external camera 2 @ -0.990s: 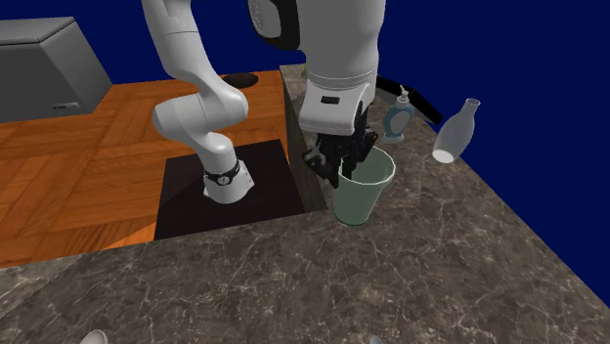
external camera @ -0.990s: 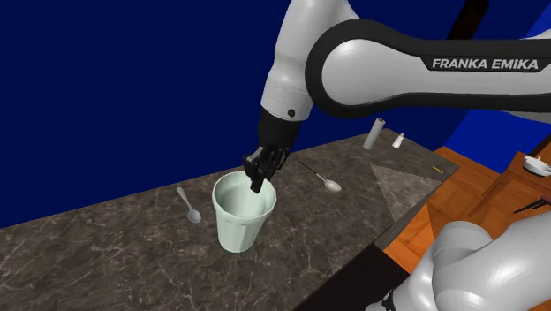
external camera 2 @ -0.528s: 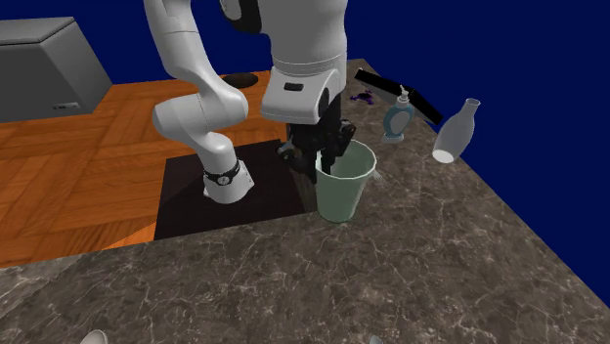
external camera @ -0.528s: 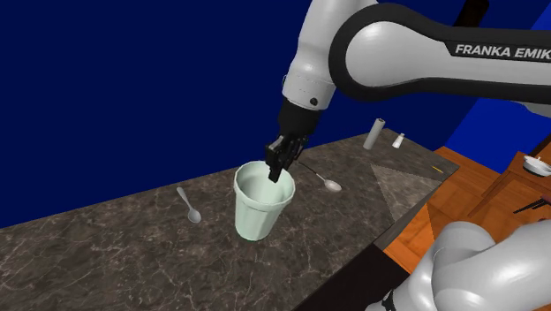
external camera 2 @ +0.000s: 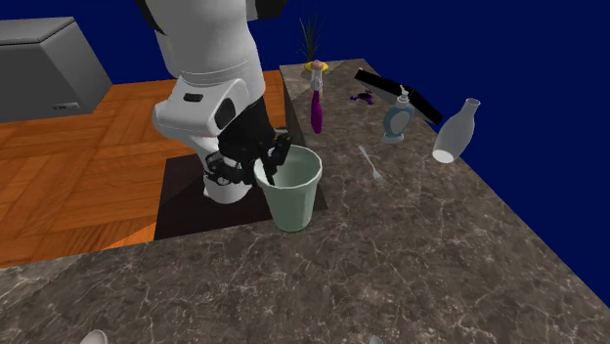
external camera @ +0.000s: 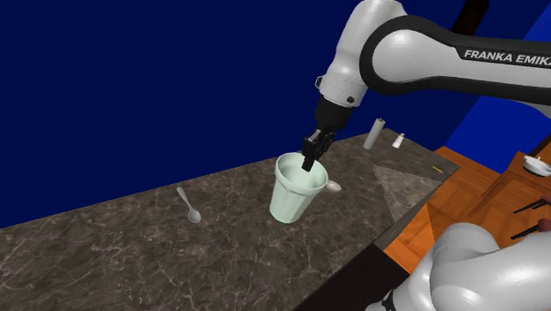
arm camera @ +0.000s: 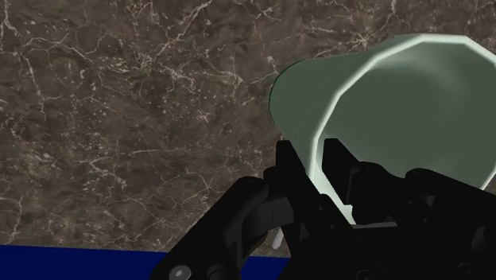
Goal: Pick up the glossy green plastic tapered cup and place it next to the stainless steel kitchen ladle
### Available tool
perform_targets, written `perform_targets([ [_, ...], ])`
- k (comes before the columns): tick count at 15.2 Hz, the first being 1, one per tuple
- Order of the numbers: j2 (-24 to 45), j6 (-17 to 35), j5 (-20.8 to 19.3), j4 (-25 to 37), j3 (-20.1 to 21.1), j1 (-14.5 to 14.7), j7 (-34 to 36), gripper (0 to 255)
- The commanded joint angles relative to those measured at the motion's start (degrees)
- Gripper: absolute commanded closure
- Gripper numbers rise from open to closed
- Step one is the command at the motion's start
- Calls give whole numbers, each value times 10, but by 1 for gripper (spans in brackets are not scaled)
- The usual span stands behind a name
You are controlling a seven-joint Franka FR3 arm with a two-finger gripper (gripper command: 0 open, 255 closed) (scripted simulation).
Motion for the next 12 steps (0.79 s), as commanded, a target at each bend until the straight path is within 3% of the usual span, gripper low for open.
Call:
perform_targets([
  [1, -16, -10, -12, -9, -24, -10, -29, 255],
  [12, -42, -40, -92, -19, -154, -70, -179, 255],
])
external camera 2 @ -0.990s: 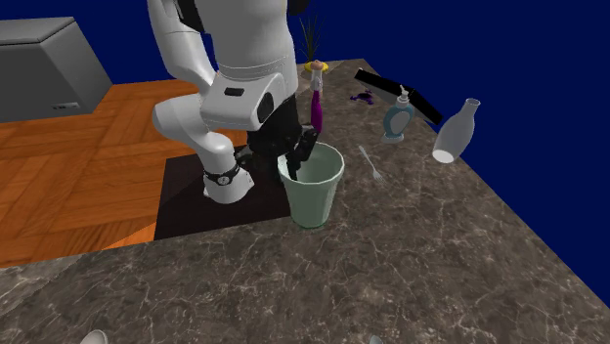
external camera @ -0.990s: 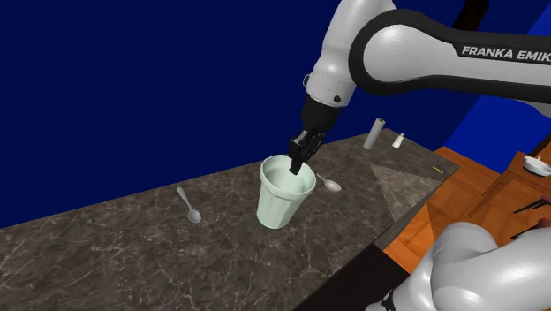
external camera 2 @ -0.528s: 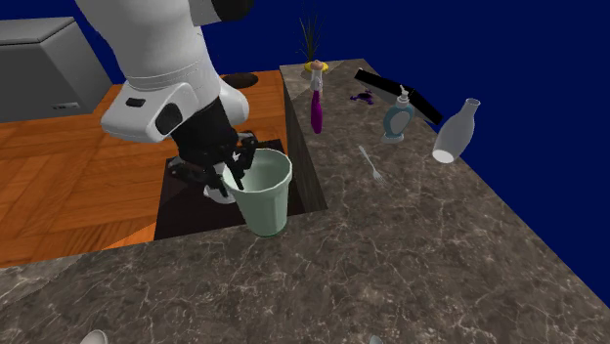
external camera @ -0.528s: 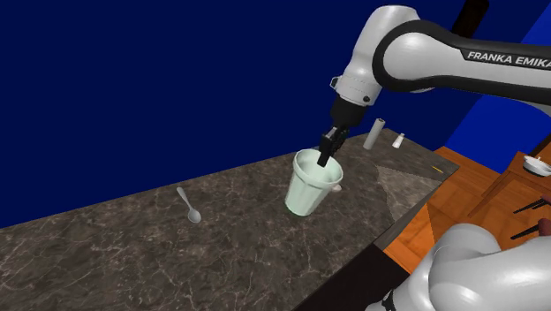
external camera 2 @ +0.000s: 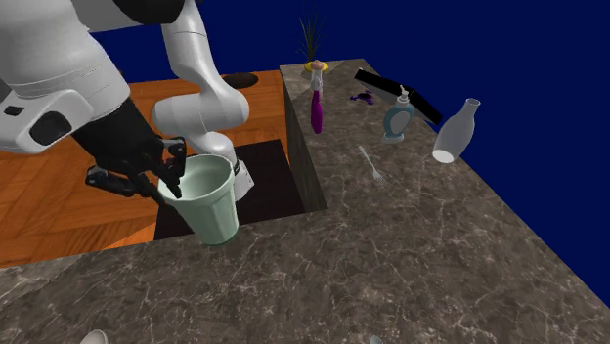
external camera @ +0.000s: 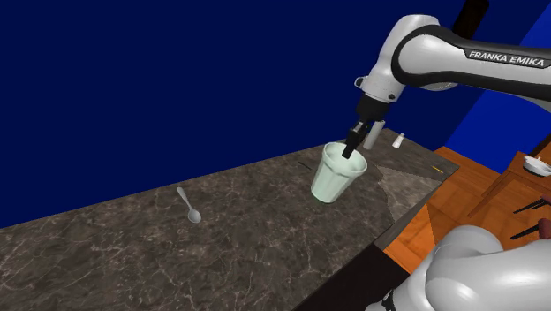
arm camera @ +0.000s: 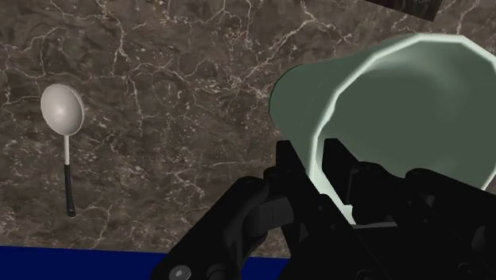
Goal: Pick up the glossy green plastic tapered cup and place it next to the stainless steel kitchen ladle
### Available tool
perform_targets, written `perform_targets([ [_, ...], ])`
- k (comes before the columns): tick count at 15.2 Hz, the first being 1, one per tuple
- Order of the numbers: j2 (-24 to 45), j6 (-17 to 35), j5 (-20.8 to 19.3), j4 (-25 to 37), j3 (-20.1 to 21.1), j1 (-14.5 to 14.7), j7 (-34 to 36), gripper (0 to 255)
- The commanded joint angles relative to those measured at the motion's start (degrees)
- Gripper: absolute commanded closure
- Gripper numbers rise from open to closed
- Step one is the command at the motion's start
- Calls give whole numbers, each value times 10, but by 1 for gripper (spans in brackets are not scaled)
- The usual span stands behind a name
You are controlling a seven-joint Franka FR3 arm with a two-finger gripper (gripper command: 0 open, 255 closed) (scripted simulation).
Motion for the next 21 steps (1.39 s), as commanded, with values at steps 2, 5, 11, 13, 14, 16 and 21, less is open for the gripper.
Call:
perform_targets([
  [2, 3, -6, -23, 8, -37, -16, -44, 255],
  [5, 15, -10, -43, 22, -73, -31, -86, 255],
  [11, 57, -12, -75, 68, -147, -51, -172, 255],
  [13, 76, -12, -82, 88, -173, -56, -202, 255],
  [14, 87, -12, -84, 99, -185, -58, -217, 255],
  [16, 110, -12, -87, 123, -212, -61, -248, 255],
  [21, 159, 3, -86, 156, -262, -64, -306, 255],
])
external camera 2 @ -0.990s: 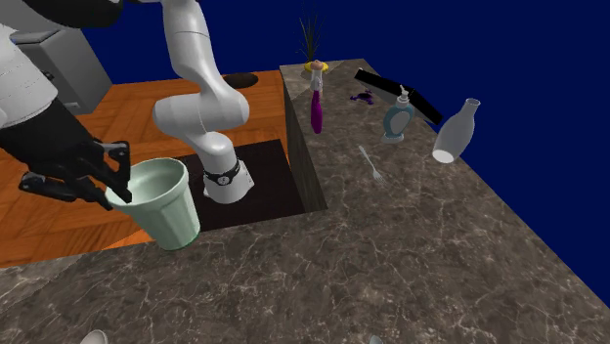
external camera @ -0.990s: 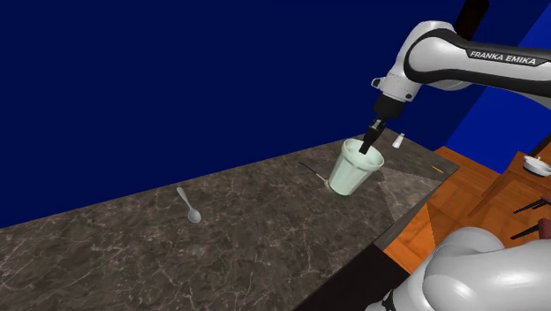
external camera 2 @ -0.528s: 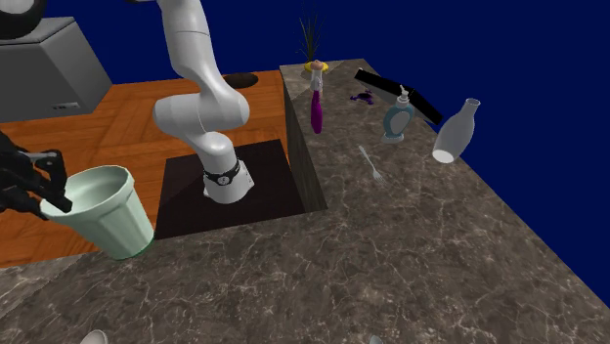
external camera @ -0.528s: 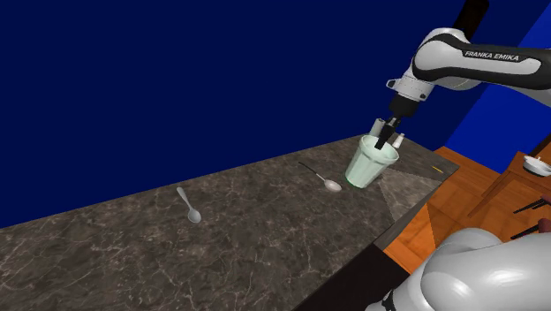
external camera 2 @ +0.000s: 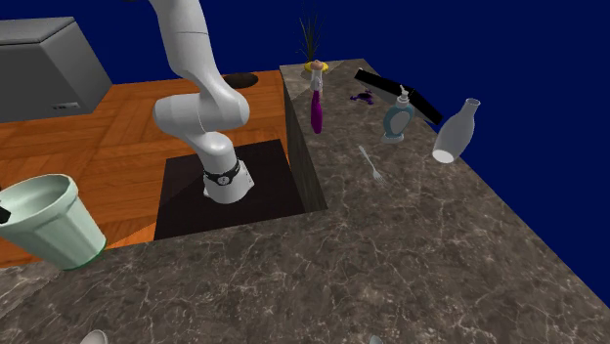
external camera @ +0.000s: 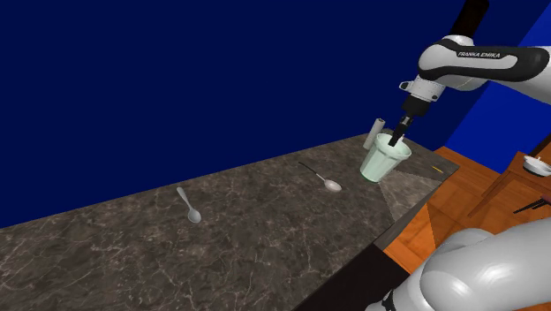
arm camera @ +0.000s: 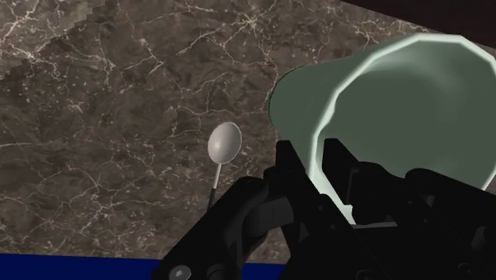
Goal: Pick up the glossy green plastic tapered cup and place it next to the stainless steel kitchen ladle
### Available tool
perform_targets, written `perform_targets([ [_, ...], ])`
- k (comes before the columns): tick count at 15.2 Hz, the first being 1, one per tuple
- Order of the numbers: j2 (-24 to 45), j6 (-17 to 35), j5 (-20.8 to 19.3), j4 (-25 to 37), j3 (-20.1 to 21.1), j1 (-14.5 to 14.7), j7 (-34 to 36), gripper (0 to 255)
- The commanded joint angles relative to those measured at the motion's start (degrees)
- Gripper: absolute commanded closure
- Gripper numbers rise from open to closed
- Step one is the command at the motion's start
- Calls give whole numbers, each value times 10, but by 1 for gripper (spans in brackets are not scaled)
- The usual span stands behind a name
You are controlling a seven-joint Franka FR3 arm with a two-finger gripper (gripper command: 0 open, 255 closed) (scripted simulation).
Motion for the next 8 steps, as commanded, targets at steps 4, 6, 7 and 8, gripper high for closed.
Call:
perform_targets([
  [4, 7, 35, -1, -27, -10, -2, -8, 255],
  [6, 8, 50, -2, -42, -13, -2, -9, 255],
  [7, 9, 58, -2, -49, -14, -2, -10, 255],
  [8, 10, 66, -3, -55, -15, -3, -11, 255],
])
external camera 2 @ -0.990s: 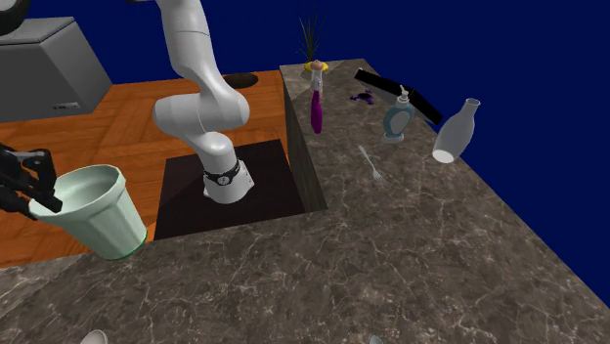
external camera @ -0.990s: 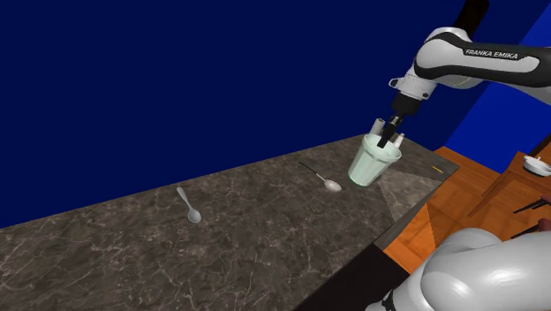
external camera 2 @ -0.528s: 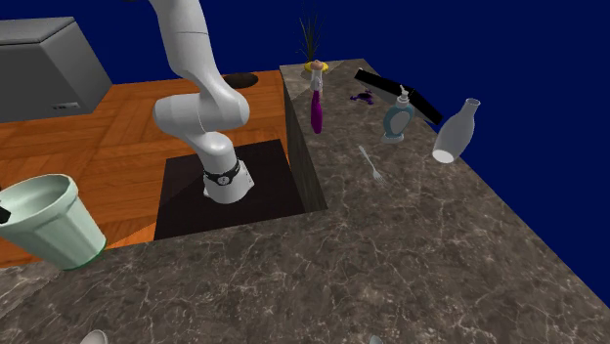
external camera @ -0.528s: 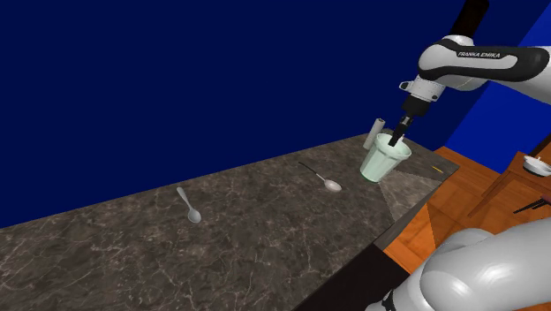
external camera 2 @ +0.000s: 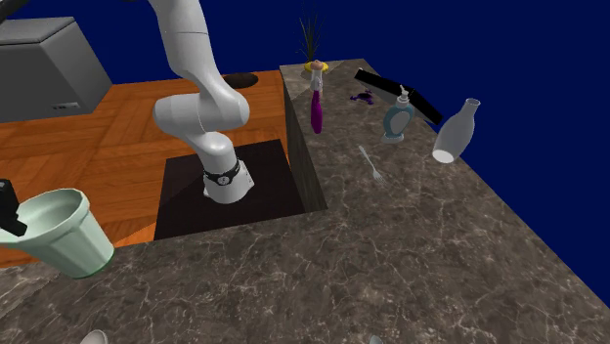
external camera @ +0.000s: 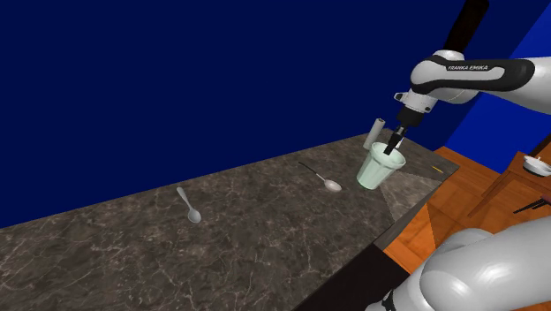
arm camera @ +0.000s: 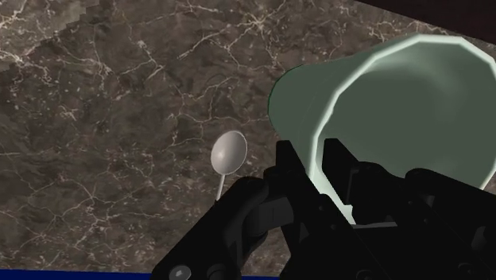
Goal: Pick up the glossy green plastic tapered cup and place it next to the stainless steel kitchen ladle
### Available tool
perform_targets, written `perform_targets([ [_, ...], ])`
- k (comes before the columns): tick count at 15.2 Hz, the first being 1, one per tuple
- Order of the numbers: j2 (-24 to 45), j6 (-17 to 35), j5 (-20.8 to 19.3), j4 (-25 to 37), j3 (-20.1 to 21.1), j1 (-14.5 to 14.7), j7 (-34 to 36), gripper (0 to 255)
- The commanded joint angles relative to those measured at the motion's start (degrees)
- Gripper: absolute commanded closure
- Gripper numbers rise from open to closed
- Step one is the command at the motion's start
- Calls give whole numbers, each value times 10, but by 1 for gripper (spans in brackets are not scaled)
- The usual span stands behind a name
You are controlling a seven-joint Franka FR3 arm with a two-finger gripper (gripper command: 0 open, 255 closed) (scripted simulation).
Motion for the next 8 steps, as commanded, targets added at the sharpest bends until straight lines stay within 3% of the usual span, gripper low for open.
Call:
perform_targets([
  [1, 4, 17, 0, -14, -4, 0, -3, 255],
  [8, 16, 73, 0, -57, -15, -1, -9, 255],
])
